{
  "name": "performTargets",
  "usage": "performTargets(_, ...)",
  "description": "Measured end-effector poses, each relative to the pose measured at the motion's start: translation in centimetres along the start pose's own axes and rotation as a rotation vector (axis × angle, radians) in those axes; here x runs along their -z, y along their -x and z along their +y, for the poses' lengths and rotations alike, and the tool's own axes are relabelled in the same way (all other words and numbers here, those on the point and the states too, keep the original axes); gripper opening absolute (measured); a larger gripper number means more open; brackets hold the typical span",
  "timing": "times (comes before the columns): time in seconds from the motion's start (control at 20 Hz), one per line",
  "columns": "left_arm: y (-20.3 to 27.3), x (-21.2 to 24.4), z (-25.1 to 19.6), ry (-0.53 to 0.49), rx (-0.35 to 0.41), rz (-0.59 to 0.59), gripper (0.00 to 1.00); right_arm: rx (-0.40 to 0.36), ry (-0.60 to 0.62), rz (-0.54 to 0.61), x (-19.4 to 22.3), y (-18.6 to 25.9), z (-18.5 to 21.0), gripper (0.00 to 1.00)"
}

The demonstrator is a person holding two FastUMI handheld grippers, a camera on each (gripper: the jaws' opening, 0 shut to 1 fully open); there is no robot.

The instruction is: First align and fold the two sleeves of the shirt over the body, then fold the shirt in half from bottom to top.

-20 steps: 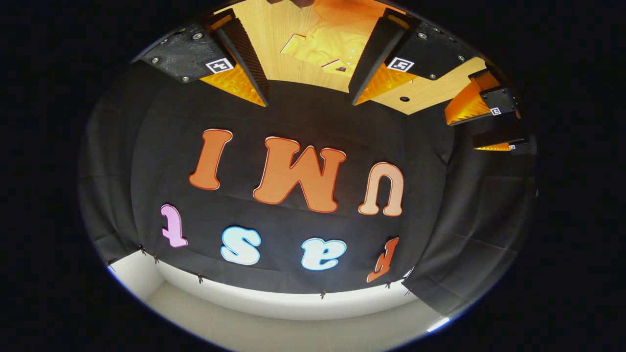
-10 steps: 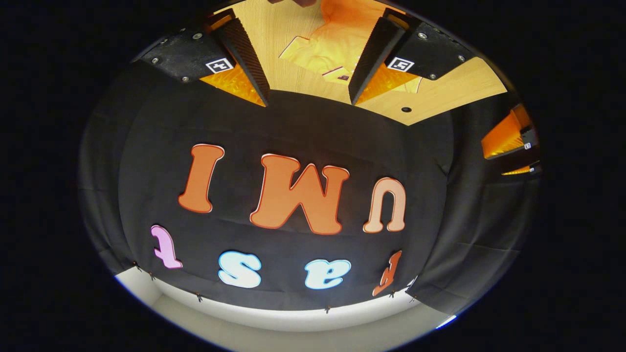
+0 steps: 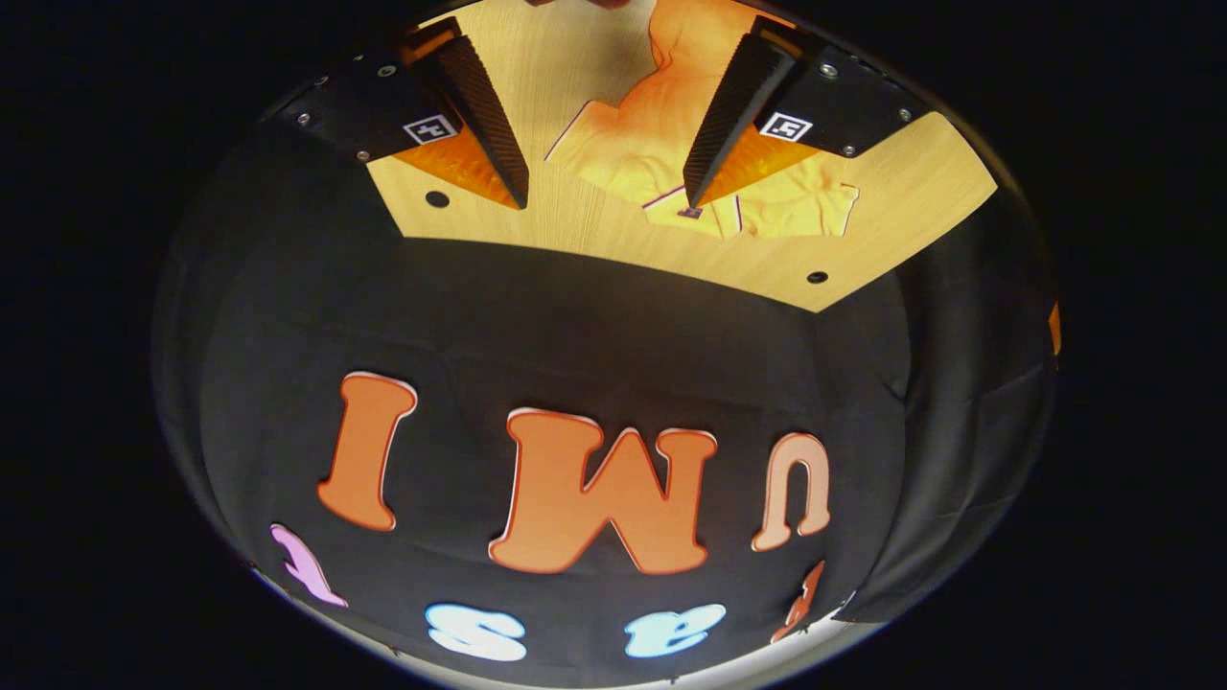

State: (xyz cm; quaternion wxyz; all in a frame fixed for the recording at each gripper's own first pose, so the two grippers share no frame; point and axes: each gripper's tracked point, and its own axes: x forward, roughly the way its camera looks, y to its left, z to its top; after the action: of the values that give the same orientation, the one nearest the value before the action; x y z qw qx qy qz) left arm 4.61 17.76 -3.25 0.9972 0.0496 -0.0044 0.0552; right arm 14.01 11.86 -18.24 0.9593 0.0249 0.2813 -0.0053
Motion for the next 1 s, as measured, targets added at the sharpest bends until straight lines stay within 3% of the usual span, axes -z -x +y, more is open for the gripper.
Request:
performTargets(0.4, 0.2, 1.6, 1.5, -0.025, -0.102, 0.047, 1.00, -0.028, -0.131, 0.294, 6.2, -7.2, -2.0, 0.98)
performTargets(0.6, 0.0, 2.4, 1.7, -0.039, -0.139, 0.070, 1.00, -0.021, -0.141, 0.436, 9.7, -10.3, -3.0, 0.99)
performTargets(1.0, -0.8, 3.5, 0.4, -0.069, -0.160, 0.119, 1.00, -0.038, -0.192, 0.669, 15.6, -15.3, -3.3, 0.97)
